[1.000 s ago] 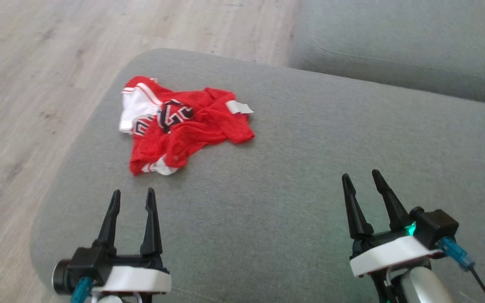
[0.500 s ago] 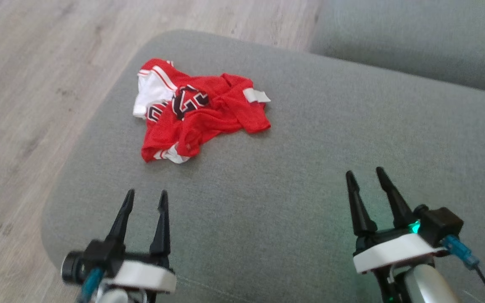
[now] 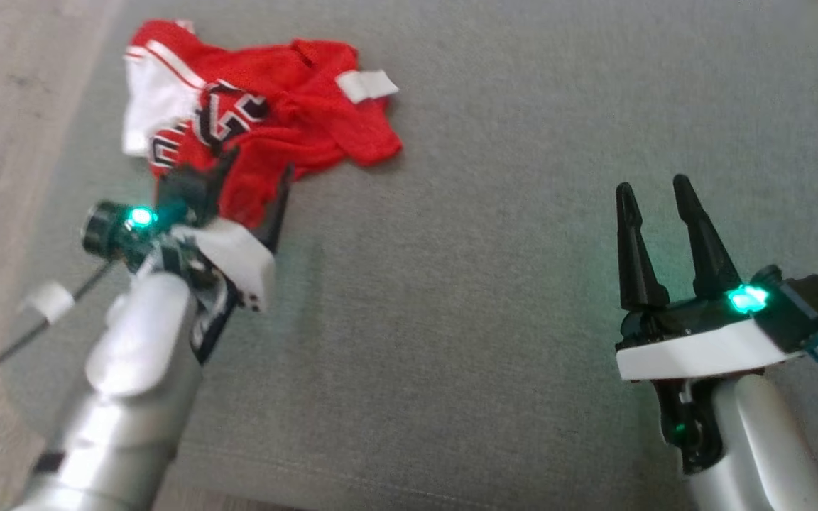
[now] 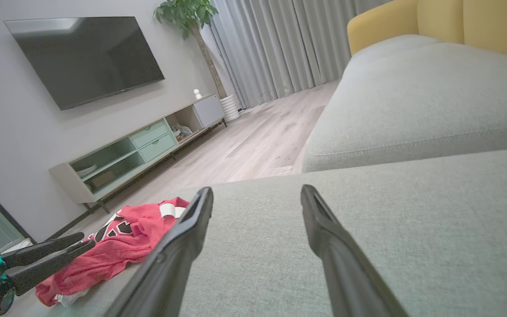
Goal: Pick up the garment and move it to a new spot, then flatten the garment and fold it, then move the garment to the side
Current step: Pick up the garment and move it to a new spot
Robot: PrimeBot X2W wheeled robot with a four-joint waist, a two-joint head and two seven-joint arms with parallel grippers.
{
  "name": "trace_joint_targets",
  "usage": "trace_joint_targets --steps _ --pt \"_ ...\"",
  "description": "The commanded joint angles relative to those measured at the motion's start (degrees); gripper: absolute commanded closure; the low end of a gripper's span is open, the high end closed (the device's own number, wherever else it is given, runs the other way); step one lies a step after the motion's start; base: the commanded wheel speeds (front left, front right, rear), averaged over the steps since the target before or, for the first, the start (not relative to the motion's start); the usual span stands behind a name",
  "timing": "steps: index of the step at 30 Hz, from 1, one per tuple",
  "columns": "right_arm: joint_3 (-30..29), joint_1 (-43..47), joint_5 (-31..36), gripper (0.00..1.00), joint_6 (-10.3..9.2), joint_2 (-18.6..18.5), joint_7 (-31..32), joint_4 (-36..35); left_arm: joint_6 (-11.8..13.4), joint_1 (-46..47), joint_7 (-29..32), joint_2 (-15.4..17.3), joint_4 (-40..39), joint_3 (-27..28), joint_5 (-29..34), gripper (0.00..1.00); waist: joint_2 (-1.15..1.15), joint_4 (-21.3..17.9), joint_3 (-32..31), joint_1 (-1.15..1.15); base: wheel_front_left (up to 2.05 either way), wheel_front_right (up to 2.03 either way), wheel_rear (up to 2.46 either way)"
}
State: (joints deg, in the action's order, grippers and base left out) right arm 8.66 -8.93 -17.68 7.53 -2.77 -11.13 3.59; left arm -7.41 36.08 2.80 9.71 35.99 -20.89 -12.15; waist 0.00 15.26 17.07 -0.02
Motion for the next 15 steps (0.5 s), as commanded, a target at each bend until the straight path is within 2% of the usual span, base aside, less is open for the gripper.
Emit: trace_joint_targets --steps 1,8,13,14,15 --pt "1.6 -1.9 -1.0 0.00 -0.04 -0.1 0.2 -3.2 0.0 4.2 1.1 3.3 1.3 0.1 -1.1 0.00 0.00 -3.2 4.5 0.02 0.00 0.00 0.00" --pt "2.6 -2.6 -1.5 0.00 -0.04 -0.1 1.4 -6.0 -0.1 10.9 3.9 6.5 8.7 -6.0 -5.3 0.00 0.00 -5.2 7.8 0.02 0.00 0.00 0.00" --pt "2.3 -2.8 -1.7 0.00 -0.04 -0.1 1.2 -6.8 -0.1 12.1 8.2 8.1 11.8 -12.3 -13.0 0.00 0.00 -6.1 8.2 0.02 0.00 0.00 0.00" --pt "2.2 -2.9 -1.7 0.00 -0.04 -0.1 1.2 -6.9 -0.1 12.4 8.3 8.7 11.9 -13.3 -14.2 0.26 0.00 -6.2 8.2 0.02 0.00 0.00 0.00" --pt "2.1 -3.0 -1.7 0.00 -0.04 -0.1 1.1 -6.9 -0.1 12.5 8.2 9.2 12.0 -14.3 -15.2 0.82 0.00 -6.2 8.0 0.02 0.00 0.00 0.00"
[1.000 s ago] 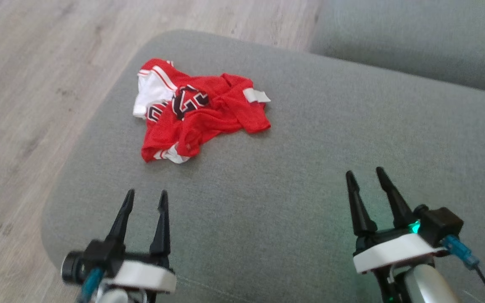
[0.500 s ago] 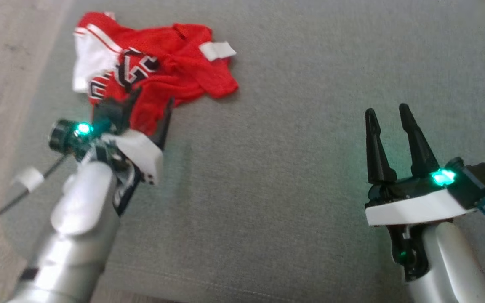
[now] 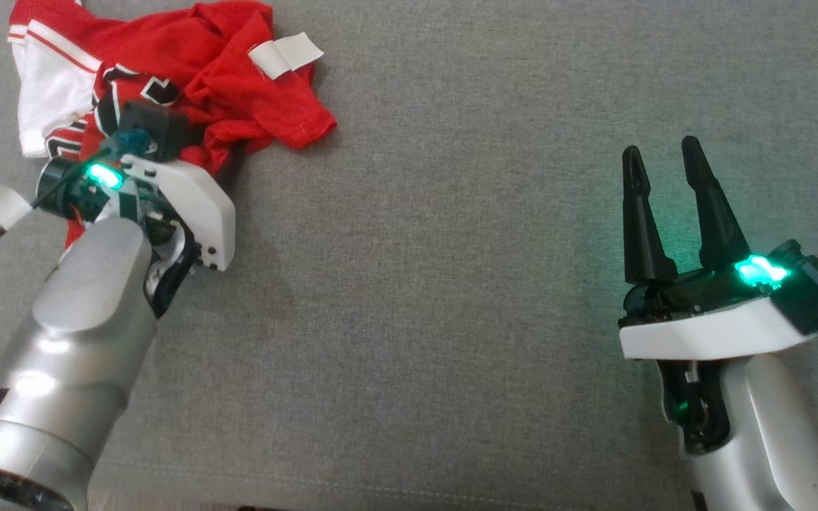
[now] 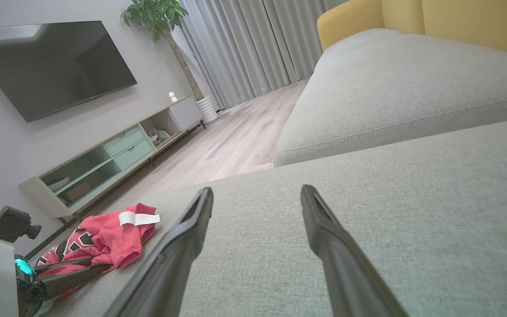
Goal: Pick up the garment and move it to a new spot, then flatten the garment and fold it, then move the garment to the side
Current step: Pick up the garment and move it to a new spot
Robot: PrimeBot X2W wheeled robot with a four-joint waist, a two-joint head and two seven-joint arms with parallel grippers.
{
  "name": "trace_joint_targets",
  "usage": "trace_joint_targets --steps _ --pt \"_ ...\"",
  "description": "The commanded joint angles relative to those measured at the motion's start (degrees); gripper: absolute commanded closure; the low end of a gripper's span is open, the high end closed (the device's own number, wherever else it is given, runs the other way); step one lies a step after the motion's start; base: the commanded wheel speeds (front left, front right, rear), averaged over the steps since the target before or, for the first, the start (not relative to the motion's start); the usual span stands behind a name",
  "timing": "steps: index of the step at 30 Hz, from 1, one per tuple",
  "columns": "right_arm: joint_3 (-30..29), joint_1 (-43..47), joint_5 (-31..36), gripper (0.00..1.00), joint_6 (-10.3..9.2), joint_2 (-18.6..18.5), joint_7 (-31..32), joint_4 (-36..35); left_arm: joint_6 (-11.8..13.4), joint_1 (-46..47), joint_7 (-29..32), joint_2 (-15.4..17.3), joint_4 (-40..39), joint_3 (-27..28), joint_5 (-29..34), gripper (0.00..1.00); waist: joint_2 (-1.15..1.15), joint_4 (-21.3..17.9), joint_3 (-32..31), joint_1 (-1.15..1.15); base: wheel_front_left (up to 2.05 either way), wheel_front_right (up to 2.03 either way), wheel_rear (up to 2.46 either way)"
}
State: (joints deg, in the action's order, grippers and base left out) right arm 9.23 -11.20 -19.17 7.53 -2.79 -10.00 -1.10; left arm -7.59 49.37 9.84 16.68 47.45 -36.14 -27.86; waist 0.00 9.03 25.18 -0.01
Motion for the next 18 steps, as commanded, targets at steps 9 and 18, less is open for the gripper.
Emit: trace_joint_targets --steps 9,18 --pt "1.6 -0.4 -1.3 0.00 -0.04 -0.1 -1.2 0.4 0.1 -2.0 -9.2 1.4 -6.7 -2.9 -11.5 1.00 0.00 -1.3 -5.7 0.01 0.00 0.00 0.00" --pt "2.0 0.8 -3.2 0.00 -0.04 -0.1 -2.7 3.3 0.6 -4.2 -15.8 -3.2 -17.9 -4.2 -17.0 1.00 0.00 -5.4 -11.6 0.01 0.00 0.00 0.00"
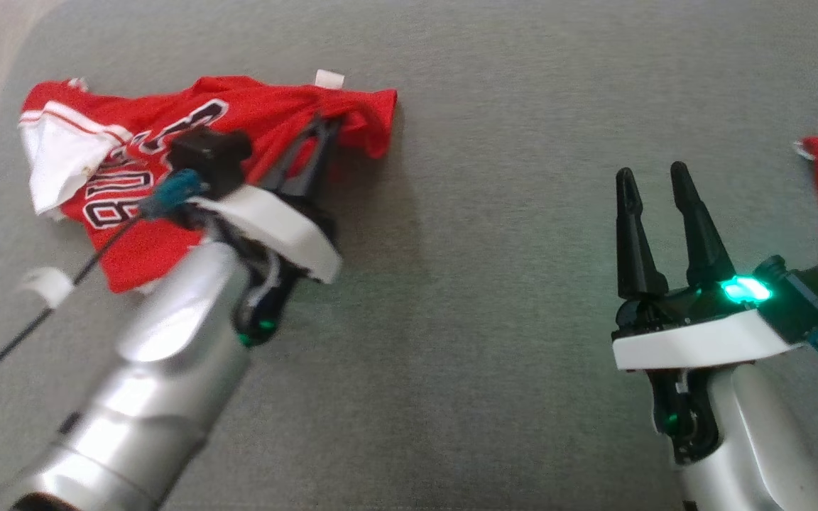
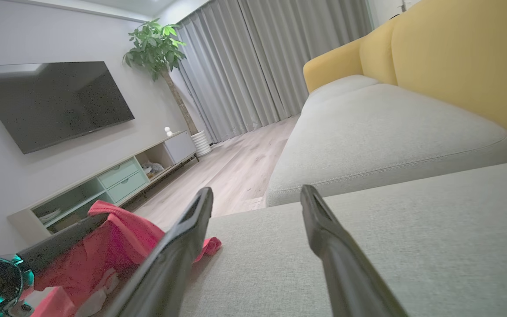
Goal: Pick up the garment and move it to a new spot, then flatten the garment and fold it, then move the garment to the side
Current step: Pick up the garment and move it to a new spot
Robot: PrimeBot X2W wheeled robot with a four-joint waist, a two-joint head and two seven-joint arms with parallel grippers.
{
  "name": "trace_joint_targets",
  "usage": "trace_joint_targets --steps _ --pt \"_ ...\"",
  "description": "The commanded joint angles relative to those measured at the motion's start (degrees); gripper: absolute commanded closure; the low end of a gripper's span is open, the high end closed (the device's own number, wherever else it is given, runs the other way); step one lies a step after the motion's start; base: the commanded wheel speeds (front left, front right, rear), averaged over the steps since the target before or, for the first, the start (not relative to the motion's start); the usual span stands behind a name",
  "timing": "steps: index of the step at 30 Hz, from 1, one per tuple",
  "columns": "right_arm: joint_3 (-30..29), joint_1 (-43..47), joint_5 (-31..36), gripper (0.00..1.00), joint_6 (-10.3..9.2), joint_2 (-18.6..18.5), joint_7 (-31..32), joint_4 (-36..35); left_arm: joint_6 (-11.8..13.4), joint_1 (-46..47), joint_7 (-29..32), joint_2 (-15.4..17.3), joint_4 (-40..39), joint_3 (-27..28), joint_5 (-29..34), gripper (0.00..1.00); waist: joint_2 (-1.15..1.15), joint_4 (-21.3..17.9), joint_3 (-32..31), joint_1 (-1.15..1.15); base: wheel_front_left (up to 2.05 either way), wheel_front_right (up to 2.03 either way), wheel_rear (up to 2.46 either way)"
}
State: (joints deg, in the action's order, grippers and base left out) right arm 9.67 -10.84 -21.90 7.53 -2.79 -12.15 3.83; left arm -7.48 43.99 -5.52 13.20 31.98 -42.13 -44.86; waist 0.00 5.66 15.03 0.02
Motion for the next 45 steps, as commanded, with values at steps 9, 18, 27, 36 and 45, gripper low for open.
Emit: trace_joint_targets --steps 9,18,27,36,45 --pt "3.9 -1.0 -2.5 0.00 -0.04 -0.1 -1.7 -1.3 4.0 4.2 0.9 -6.9 -6.2 -1.7 1.9 1.00 0.00 -10.4 1.0 -0.02 0.00 0.00 0.00" --pt "5.8 -2.7 -5.2 0.00 -0.04 -0.1 -2.7 -0.2 6.3 10.9 0.3 -10.0 -3.0 -4.8 2.8 0.76 0.00 -19.6 5.2 -0.02 0.00 0.00 0.00" --pt "4.6 -2.8 -5.8 0.00 -0.04 -0.1 -2.8 -1.1 6.6 10.3 -1.0 -10.3 5.6 -10.0 2.3 0.00 0.00 -19.4 4.9 -0.02 0.00 0.00 0.00" --pt "2.9 -1.5 -2.8 0.00 -0.04 -0.1 -2.8 0.3 7.4 8.8 -8.2 -8.6 8.5 -6.6 1.7 0.00 0.00 -10.5 -1.0 -0.02 0.00 0.00 0.00" --pt "0.5 1.3 -0.5 0.00 -0.04 -0.1 -2.6 2.4 12.3 -4.5 -9.4 1.7 -2.7 2.2 4.8 0.00 0.00 -2.8 -7.2 -0.02 0.00 0.00 0.00"
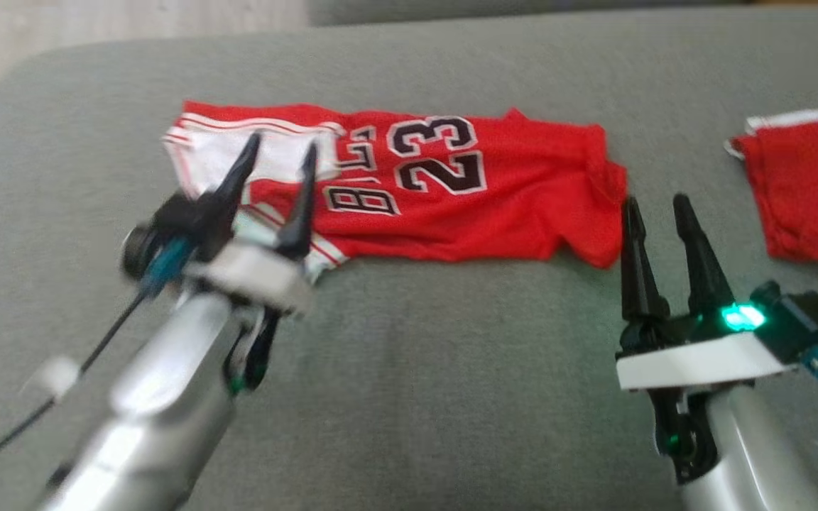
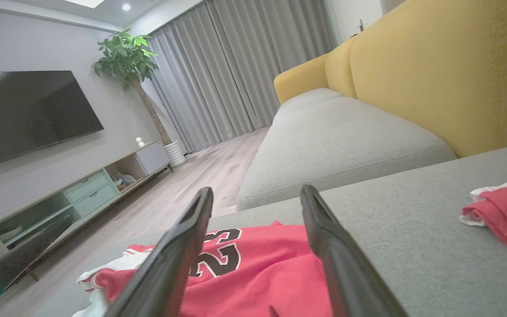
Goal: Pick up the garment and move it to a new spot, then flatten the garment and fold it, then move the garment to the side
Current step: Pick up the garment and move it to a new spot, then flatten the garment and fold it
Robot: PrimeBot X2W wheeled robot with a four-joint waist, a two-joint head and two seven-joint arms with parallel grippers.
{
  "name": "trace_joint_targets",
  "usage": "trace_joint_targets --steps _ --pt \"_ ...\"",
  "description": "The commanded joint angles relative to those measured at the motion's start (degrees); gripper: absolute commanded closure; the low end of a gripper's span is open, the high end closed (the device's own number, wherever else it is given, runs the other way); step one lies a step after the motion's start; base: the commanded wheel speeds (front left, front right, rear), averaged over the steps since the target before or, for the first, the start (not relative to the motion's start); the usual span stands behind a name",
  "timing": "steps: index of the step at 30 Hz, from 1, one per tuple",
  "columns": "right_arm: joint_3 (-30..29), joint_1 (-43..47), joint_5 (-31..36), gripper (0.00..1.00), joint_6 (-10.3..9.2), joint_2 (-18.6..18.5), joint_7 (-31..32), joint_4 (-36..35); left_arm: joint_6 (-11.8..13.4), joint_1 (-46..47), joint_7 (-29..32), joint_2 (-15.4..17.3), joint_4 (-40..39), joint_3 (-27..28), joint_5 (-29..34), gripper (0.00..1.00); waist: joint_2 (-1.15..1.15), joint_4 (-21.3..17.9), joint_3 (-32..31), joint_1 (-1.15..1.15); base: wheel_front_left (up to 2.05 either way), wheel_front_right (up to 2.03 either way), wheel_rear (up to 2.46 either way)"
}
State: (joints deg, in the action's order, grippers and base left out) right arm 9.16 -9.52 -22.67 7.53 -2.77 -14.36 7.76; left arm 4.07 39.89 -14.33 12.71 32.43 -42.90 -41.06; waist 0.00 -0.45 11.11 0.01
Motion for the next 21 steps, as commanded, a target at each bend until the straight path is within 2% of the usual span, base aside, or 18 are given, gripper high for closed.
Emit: trace_joint_targets --steps 1,5,11,17,21 --pt "0.9 0.4 0.3 0.00 -0.04 -0.1 -0.3 -1.3 1.5 -3.0 -0.6 3.2 -5.2 4.2 1.6 0.00 0.00 3.9 -3.7 -0.01 0.00 0.00 0.00" --pt "0.3 2.4 1.3 0.00 -0.04 -0.1 -0.3 1.0 4.1 -13.9 -0.7 5.2 -12.9 9.0 4.0 0.00 0.00 5.7 -5.5 -0.01 0.00 0.00 0.00" --pt "-0.3 4.3 0.6 0.00 -0.04 -0.1 -0.5 3.5 6.1 -25.9 -0.7 4.4 -18.5 13.6 7.4 0.00 0.00 6.6 -6.8 -0.01 0.00 0.00 0.00" --pt "-0.1 4.5 0.2 0.00 -0.04 -0.1 -0.6 3.7 5.8 -28.6 -0.7 3.1 -19.6 15.4 9.6 0.00 0.00 6.6 -6.6 -0.01 0.00 0.00 0.00" --pt "1.0 3.5 0.4 0.00 -0.04 -0.1 -0.6 3.3 5.7 -27.1 0.3 3.4 -16.1 15.2 10.2 0.00 0.00 5.4 -5.2 -0.01 0.00 0.00 0.00"
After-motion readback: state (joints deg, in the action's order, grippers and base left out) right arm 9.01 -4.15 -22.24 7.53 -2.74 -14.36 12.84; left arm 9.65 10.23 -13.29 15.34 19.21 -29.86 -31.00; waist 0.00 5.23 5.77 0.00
